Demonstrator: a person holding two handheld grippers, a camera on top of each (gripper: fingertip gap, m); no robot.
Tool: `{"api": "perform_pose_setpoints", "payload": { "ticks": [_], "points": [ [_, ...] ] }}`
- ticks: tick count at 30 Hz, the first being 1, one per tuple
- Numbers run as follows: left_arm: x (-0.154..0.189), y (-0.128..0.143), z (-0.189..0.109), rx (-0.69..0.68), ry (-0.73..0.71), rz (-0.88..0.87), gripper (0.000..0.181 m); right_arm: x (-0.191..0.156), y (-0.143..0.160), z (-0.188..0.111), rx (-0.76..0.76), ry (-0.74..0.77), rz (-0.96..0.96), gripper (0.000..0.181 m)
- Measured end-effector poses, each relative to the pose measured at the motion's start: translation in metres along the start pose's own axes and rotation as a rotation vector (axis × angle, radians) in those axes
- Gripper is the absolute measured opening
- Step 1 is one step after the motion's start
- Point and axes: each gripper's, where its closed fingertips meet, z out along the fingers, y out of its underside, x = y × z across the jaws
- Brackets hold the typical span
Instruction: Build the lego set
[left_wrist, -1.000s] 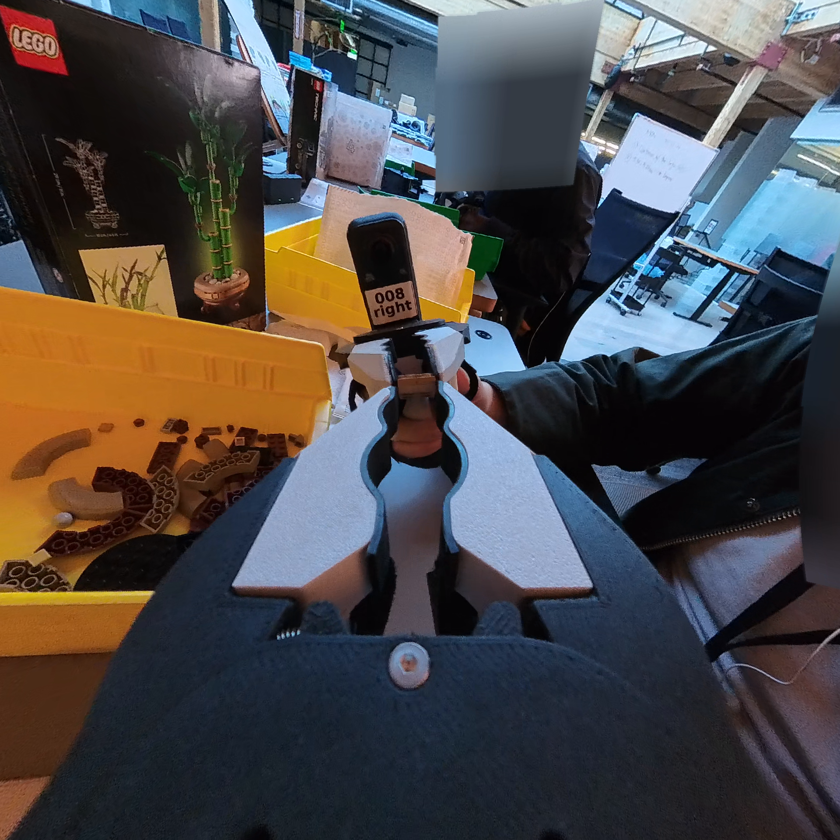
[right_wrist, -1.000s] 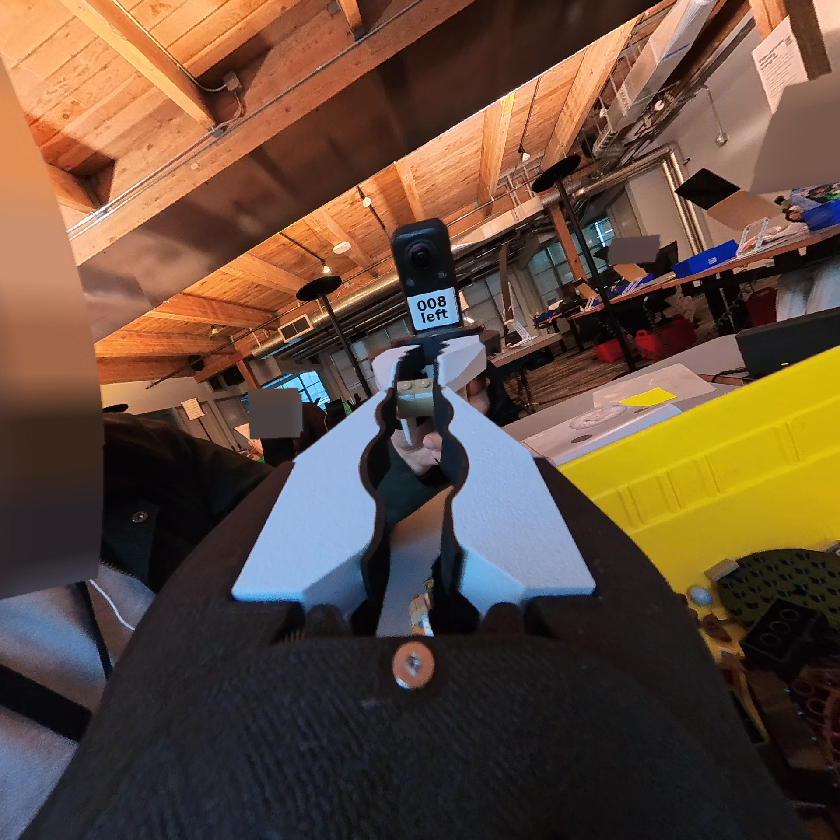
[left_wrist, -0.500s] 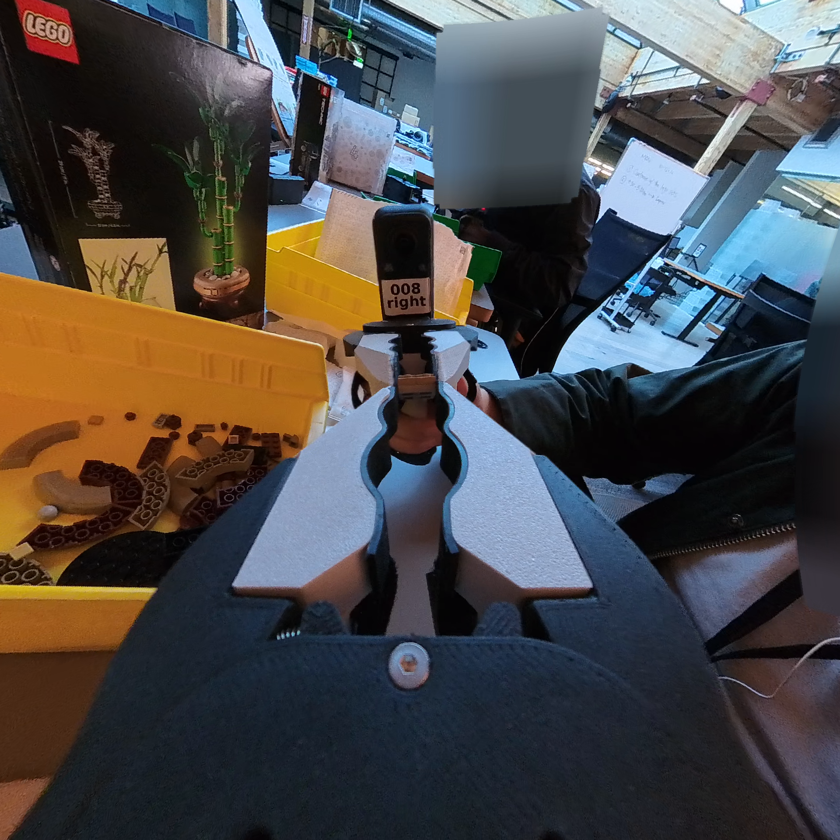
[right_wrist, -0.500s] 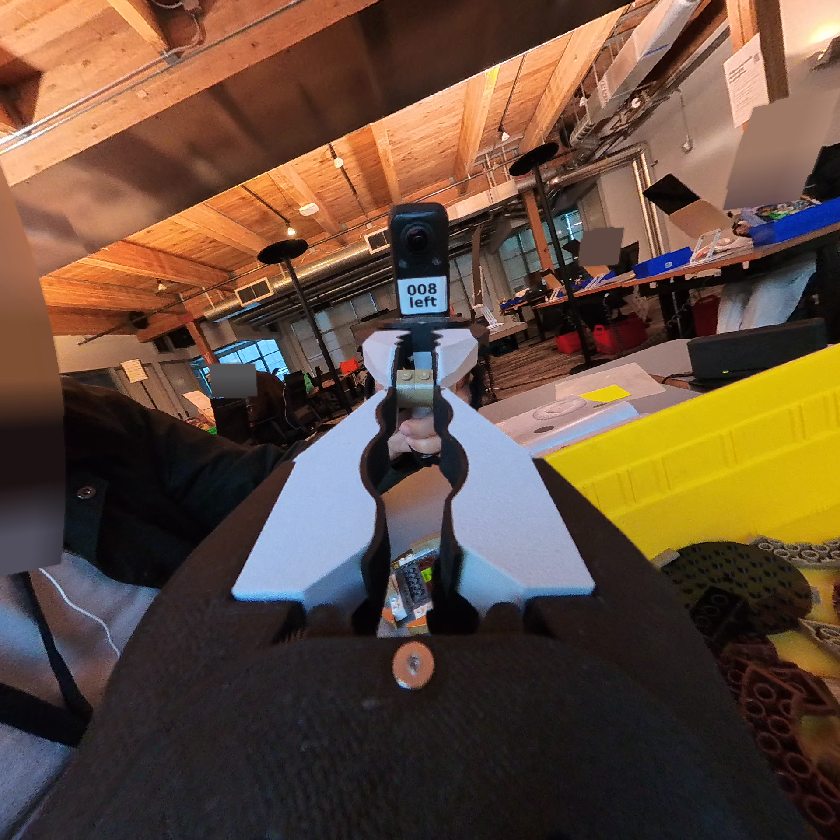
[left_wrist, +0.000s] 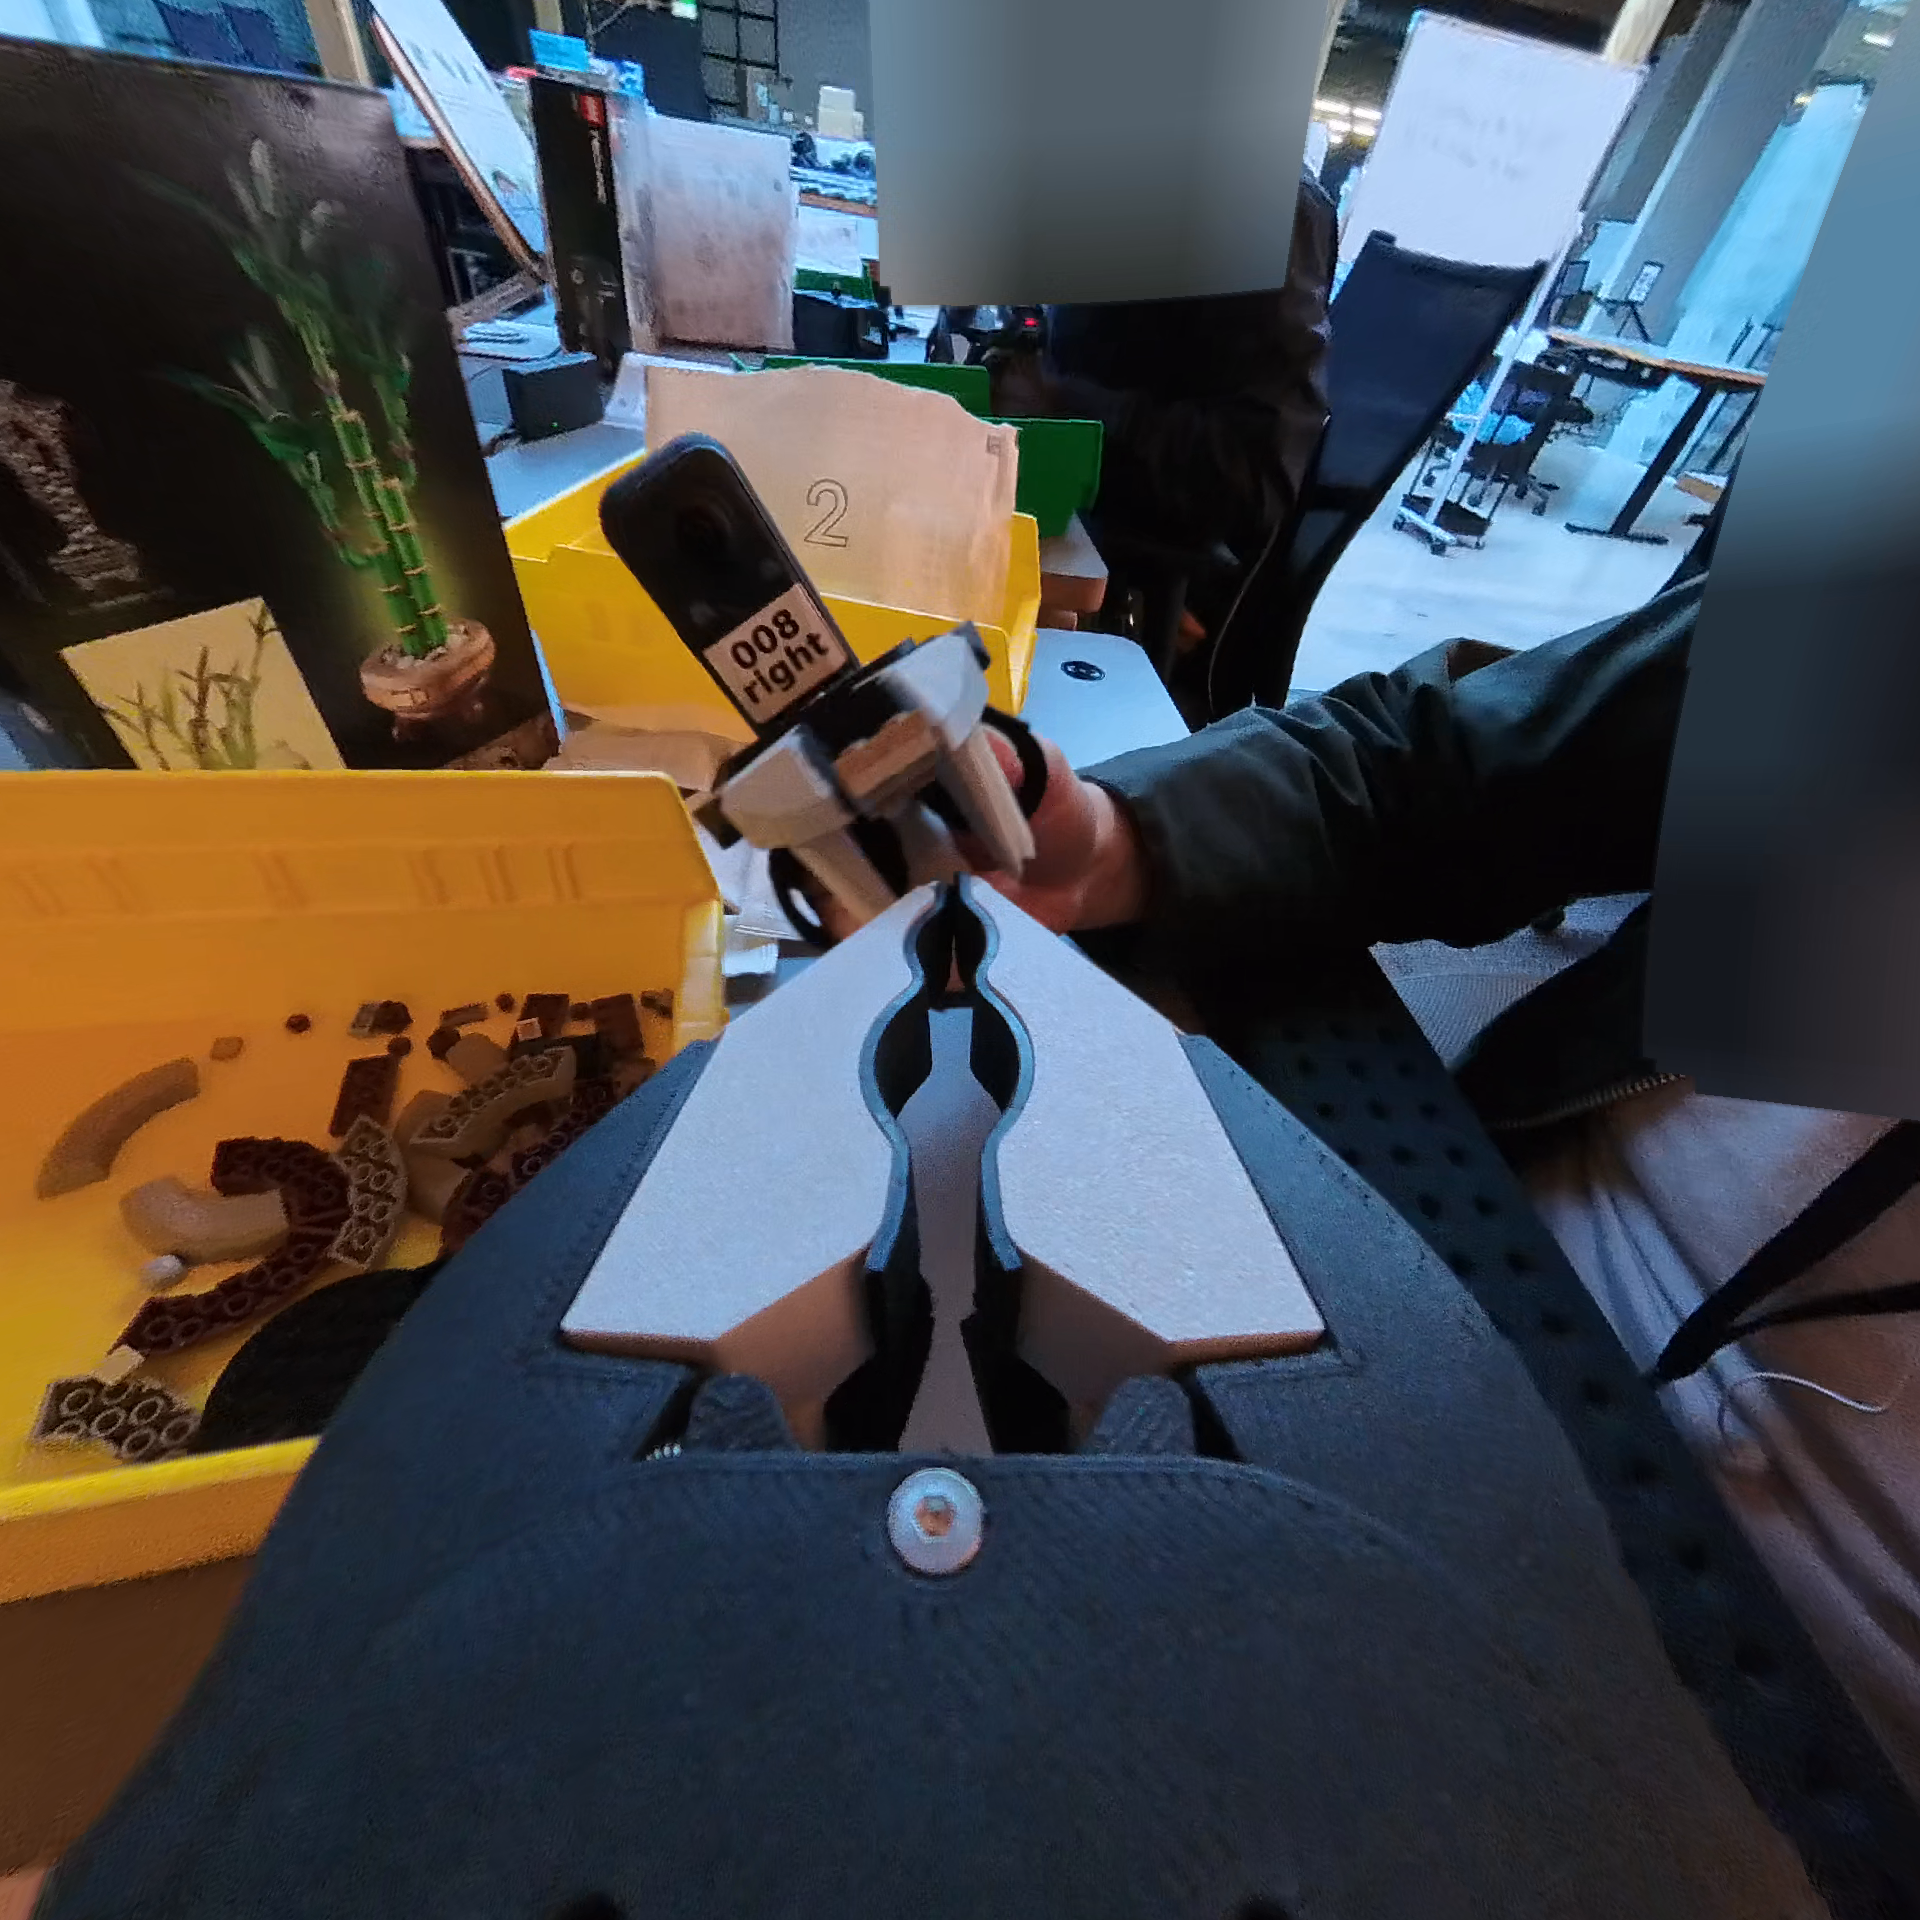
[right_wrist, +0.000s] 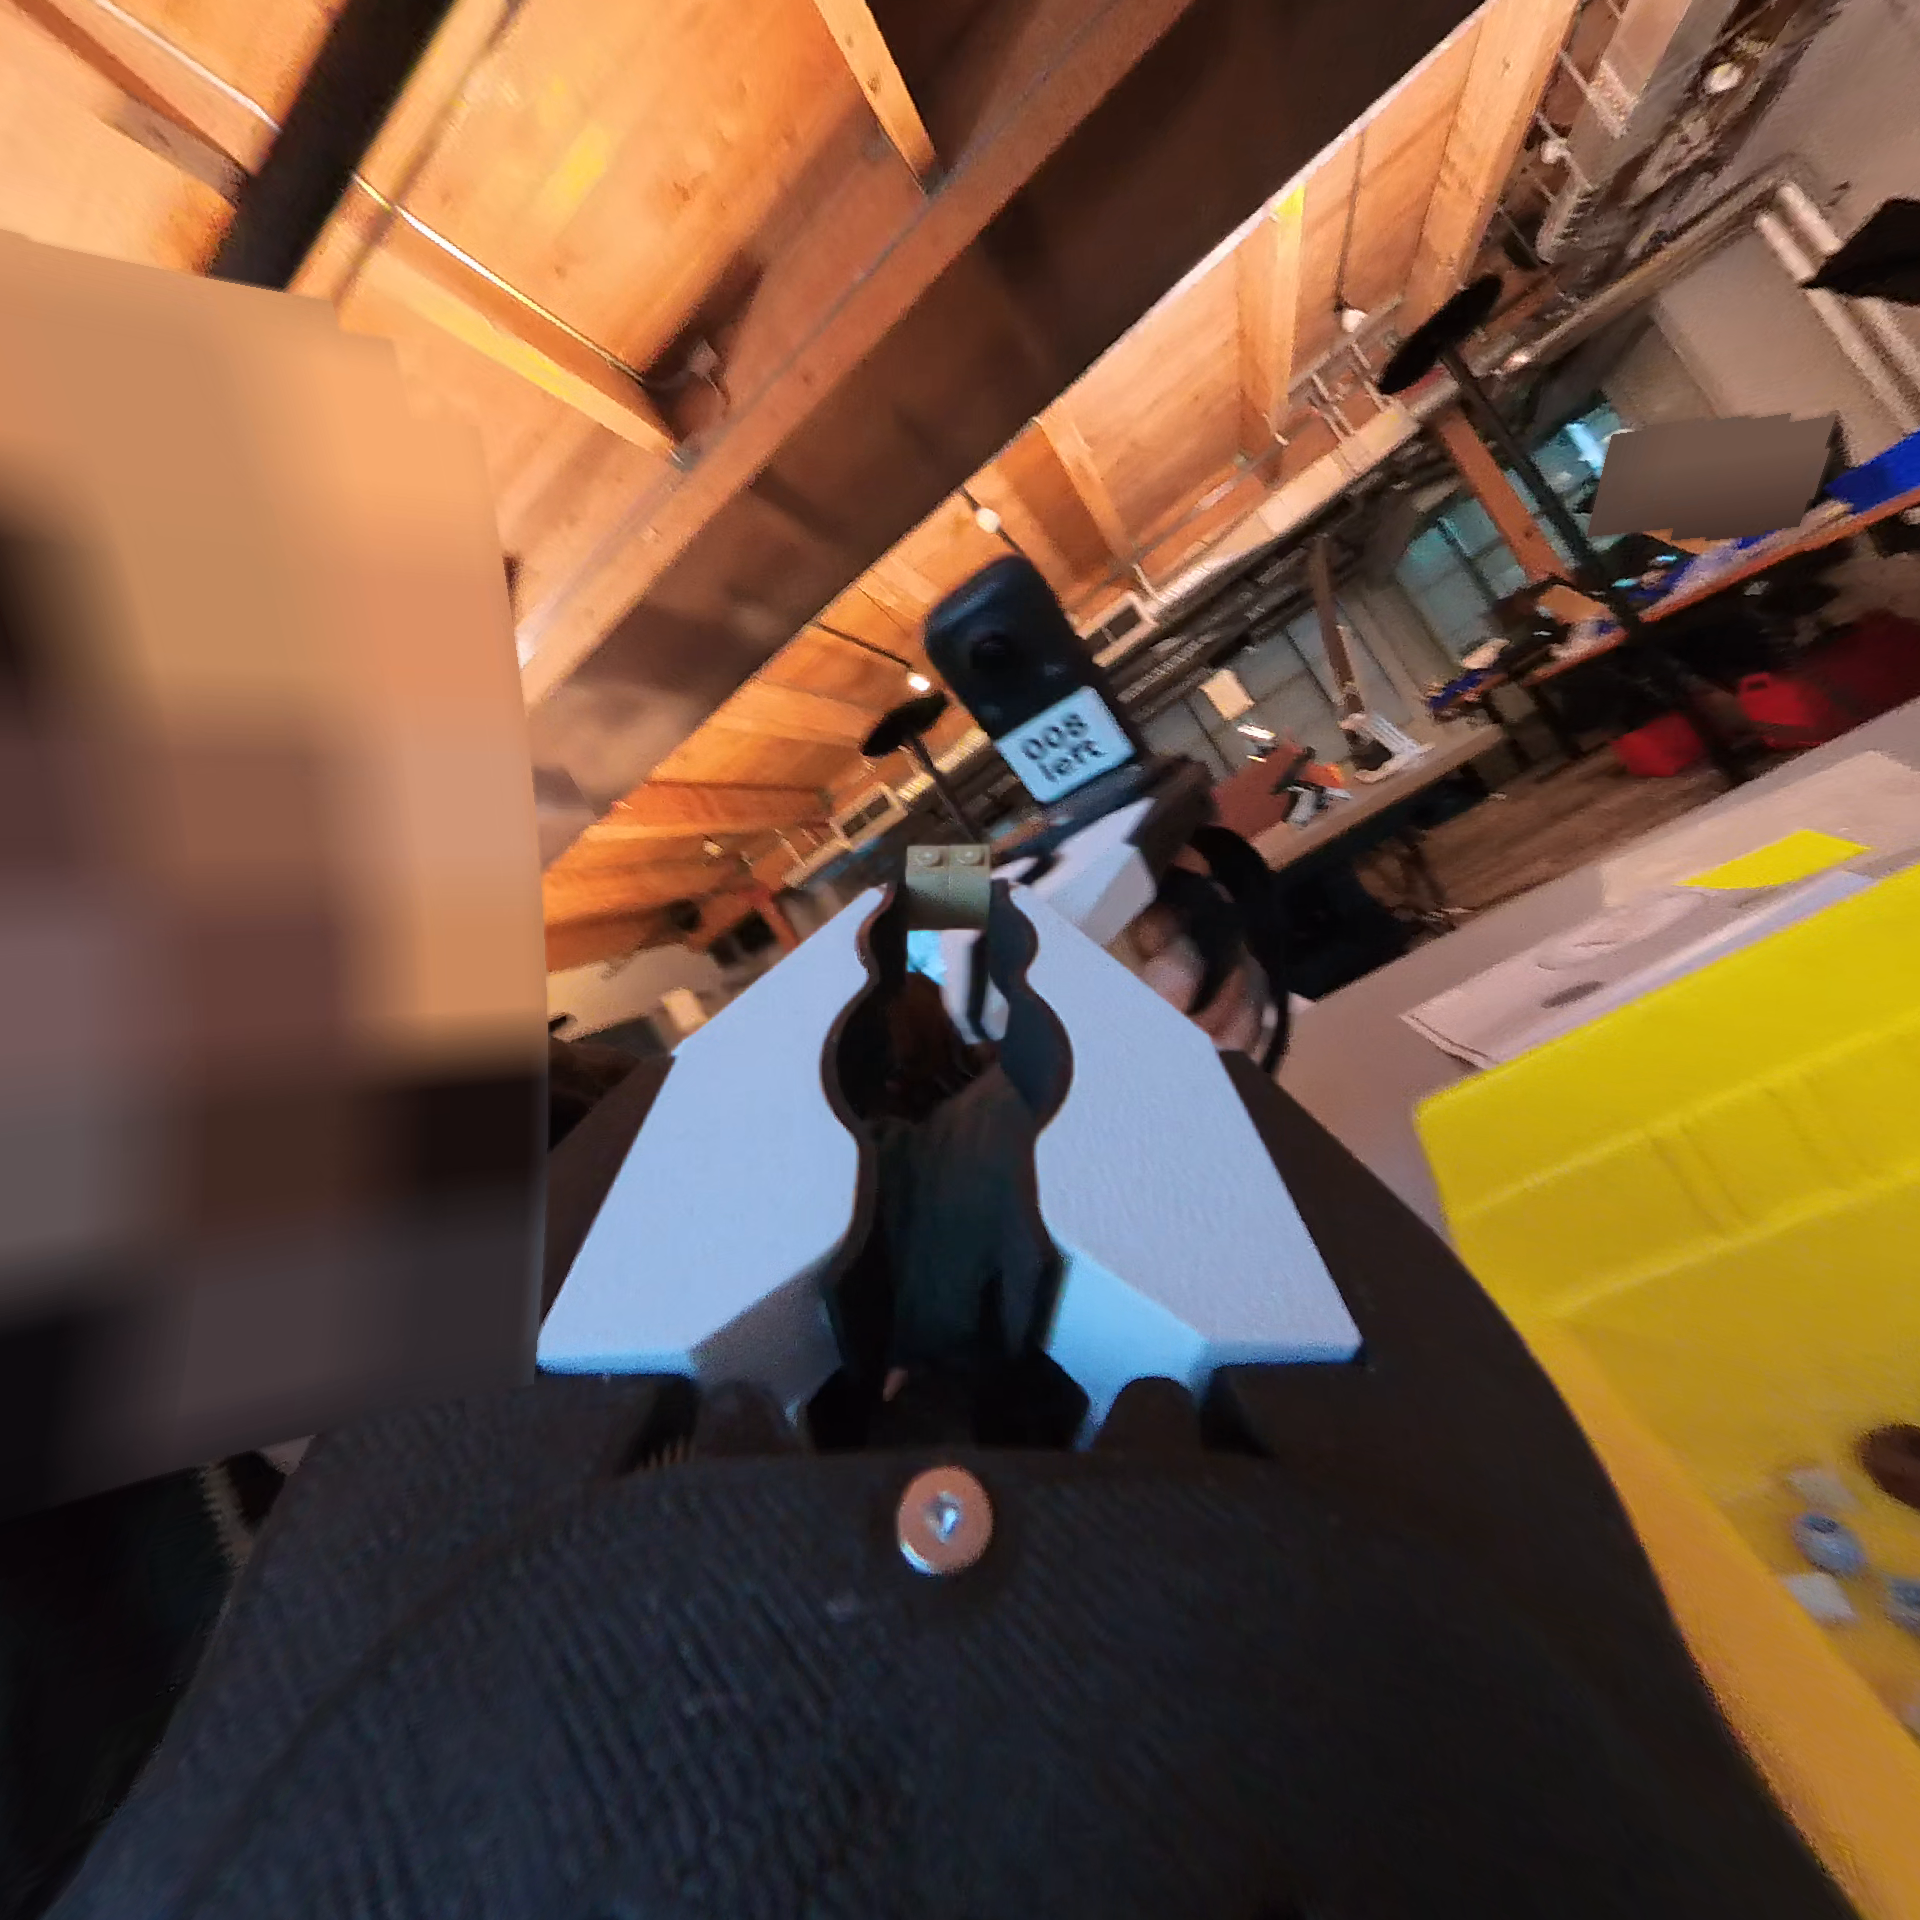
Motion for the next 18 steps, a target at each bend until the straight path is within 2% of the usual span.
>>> {"api": "perform_pose_setpoints", "payload": {
  "ticks": [3, 5, 8, 13, 18],
  "points": [
    [-0.010, -0.003, 0.002, 0.042, -0.064, -0.017, 0.000, 0.003, -0.004, -0.003, 0.023, 0.032, -0.071, 0.013],
    [-0.021, -0.013, -0.005, 0.118, -0.106, -0.067, 0.026, 0.009, -0.003, -0.006, 0.006, 0.089, -0.148, 0.013],
    [-0.024, -0.022, -0.014, 0.182, -0.104, -0.090, 0.023, 0.012, -0.001, -0.006, -0.016, 0.135, -0.244, 0.013],
    [-0.020, -0.017, -0.008, 0.145, -0.117, -0.046, 0.014, 0.013, 0.000, -0.004, -0.016, 0.156, -0.285, 0.013],
    [-0.021, -0.017, -0.008, 0.157, -0.111, -0.058, 0.014, 0.013, 0.001, -0.004, -0.023, 0.167, -0.315, 0.013]
  ]
}}
